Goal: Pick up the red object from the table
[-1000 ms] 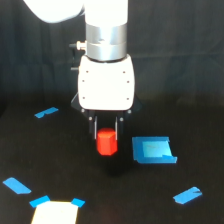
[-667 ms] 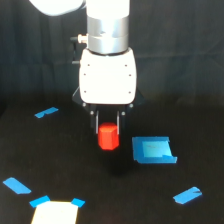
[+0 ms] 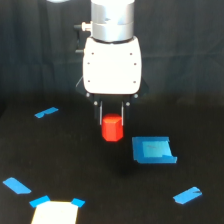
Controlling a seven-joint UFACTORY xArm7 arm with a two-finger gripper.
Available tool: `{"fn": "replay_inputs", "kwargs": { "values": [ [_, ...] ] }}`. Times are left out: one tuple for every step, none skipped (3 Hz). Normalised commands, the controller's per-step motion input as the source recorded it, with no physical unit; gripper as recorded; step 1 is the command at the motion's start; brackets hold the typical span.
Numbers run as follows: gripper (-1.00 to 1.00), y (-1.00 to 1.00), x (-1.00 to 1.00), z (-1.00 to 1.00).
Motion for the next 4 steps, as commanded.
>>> {"fn": "replay_inputs", "kwargs": {
  "values": [
    [-1.00, 0.28, 0.03, 0.68],
    [-1.00, -0.15, -0.22, 0.07],
    [-1.00, -0.59, -0.66, 0.64],
    [-1.00, -0.59, -0.41, 0.55]
  ]
}}
